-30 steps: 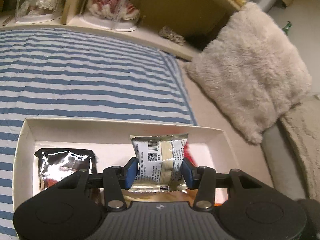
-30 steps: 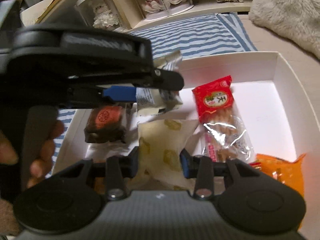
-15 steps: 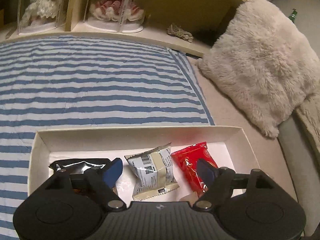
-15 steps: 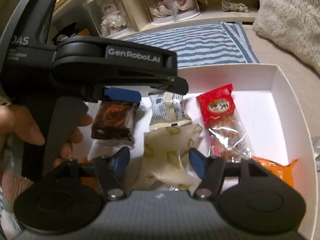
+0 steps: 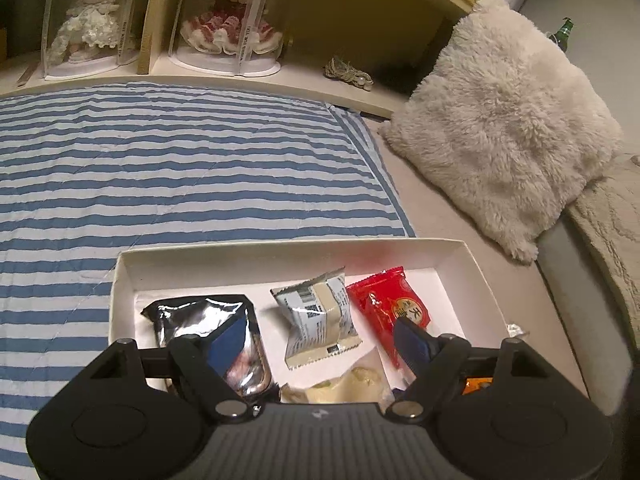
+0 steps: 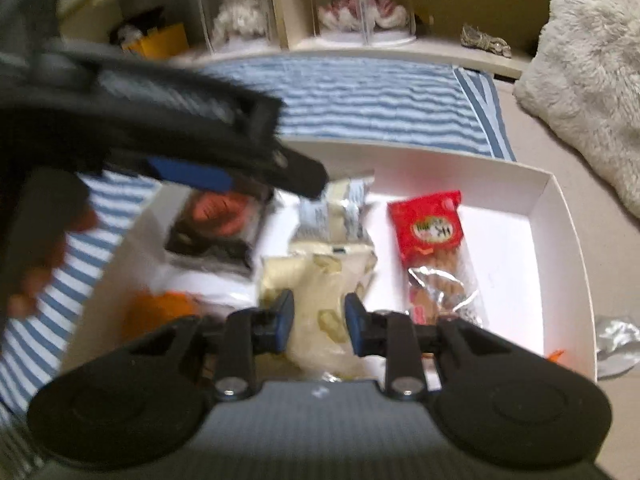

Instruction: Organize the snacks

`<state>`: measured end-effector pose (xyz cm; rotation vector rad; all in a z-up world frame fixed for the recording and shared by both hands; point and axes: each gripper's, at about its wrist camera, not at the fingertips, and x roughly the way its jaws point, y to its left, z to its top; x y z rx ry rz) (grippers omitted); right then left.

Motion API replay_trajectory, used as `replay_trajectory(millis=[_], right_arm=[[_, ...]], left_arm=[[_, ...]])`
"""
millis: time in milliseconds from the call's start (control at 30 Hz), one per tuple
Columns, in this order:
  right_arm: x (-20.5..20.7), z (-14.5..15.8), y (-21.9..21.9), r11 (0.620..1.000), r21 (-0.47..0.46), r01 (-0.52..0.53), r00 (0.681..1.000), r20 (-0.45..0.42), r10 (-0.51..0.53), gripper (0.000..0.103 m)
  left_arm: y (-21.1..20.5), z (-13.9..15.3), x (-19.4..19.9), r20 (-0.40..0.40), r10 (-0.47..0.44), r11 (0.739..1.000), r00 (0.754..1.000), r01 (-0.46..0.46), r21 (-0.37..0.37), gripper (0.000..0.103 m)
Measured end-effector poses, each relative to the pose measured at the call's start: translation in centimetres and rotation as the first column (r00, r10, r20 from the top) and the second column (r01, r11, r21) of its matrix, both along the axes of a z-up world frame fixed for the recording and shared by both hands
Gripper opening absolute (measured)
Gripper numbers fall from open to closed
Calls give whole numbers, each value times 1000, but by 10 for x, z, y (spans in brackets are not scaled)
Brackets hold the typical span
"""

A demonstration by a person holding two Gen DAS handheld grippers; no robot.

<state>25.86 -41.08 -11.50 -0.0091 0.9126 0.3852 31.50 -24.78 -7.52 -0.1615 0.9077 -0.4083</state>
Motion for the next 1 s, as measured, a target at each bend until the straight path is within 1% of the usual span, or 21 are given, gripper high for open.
replay_trajectory(millis=[200,333,367,400,467,500,567,633,700,733,767,800,867,933,1000], right_arm=[[5,-8,-6,999,26,20,1000,-16,-20,35],[3,-2,-11,998,41,47,998,-38,-45,36],[2,0,-12,998,46,52,998,-34,-51,39],[2,2,-13,997,52,57,998,-29,-55,42],[-4,10,-14,996,57,62,998,-15,-61,59],[-8,14,-14,997,52,61,998,-6,-61,63],[-17,27,-19,997,43,66,998,11,-67,78],[-24,34,-21,997,40,71,997,20,-72,84],[-30,40,-23,996,38,82,996,25,-83,90],[-34,43,-24,995,37,90,995,29,-91,95],[-38,47,-25,995,38,95,995,33,-96,99],[-42,50,-25,994,39,98,994,37,-100,100],[-48,55,-27,994,43,102,993,49,-104,102],[-54,60,-28,992,43,115,991,62,-117,102],[-60,67,-28,991,36,132,988,72,-134,103]], left_arm=[[8,7,-7,4,0,1000,1000,0,-3,82],[13,10,-12,3,4,1000,1000,-4,3,82],[15,11,-13,2,5,1000,1000,-5,6,82],[16,12,-15,2,7,1000,1000,-7,7,82],[19,13,-19,0,11,1000,1000,-11,9,82],[21,14,-21,-2,14,1000,1000,-14,11,82],[25,14,-27,-9,13,1000,1000,-13,19,83],[30,16,-32,-11,14,1000,1000,-14,27,87],[35,19,-38,-8,16,999,1000,-16,32,94],[37,20,-41,-7,19,999,1000,-18,31,96],[40,22,-45,-5,21,999,1000,-21,28,100],[42,24,-48,-2,21,999,1000,-21,24,103],[48,29,-55,11,29,999,1000,-29,21,103],[53,36,-62,27,36,999,999,-36,23,103],[56,44,-69,38,36,998,999,-38,53,103]])
